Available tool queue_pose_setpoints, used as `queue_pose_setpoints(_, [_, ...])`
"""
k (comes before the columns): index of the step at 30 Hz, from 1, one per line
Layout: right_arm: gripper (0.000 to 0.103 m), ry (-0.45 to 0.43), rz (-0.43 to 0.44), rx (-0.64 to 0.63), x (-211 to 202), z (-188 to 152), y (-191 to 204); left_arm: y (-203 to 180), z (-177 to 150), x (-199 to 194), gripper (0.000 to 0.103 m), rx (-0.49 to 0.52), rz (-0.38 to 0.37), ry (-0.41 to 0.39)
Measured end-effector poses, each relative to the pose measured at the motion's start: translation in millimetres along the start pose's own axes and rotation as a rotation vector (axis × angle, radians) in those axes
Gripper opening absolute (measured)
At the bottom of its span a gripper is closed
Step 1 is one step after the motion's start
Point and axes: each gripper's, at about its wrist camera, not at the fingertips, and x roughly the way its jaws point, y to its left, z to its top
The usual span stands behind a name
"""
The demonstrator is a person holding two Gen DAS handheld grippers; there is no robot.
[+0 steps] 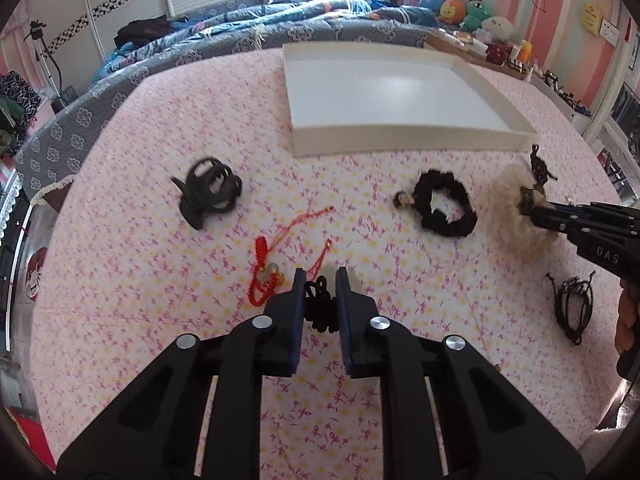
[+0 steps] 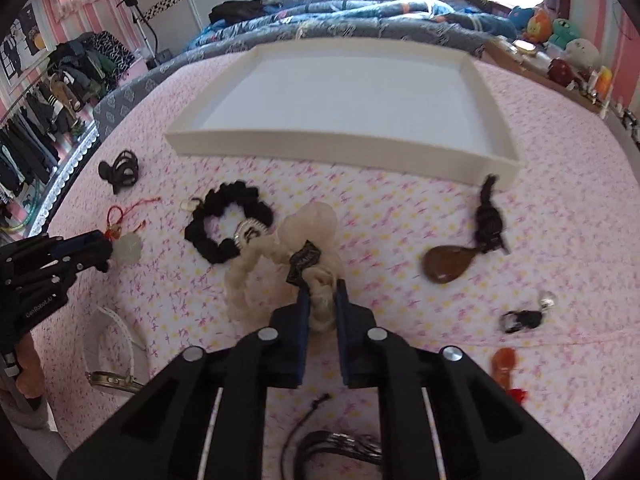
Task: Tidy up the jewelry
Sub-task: 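Close the left tool on the black jade pendant cord while the right tool grasps the cream scrunchie, then carry the jade pendant cord in the left tool while the right tool carries the scrunchie over the white tray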
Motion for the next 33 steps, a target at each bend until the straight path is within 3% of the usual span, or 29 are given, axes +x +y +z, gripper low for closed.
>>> queue_pose_setpoints(1, [0.012, -0.016, -0.008, 0.002, -6, 2, -4, 0, 2, -3, 0.005, 0.002, 0.006, -0.007])
queue_pose_setpoints(6, [0.011, -0.065, -0.033, 0.008, -22, 8, -17, -2, 19, -17, 0.005, 0.013, 0.031, -0.037])
queue_pose_setpoints(15, [0.012, -0.147, -0.037, 0.033, -48, 34, -42, -1, 53, -34, 0.005, 0.0, -0.017, -0.069])
queue_pose_setpoints(20, [0.012, -0.163, -0.029, 0.044, -53, 65, -56, -1, 85, -41, 0.005, -0.033, -0.049, -0.088])
queue_pose_setpoints(27, [0.011, -0.144, -0.063, 0.027, -30, 121, -72, -11, 139, -31, 0.005, -0.063, -0.051, -0.072])
queue_pose_setpoints(33, [0.011, -0.153, -0.091, 0.008, 4, 165, -82, -18, 181, 12, 0.005, -0.087, -0.022, -0.074])
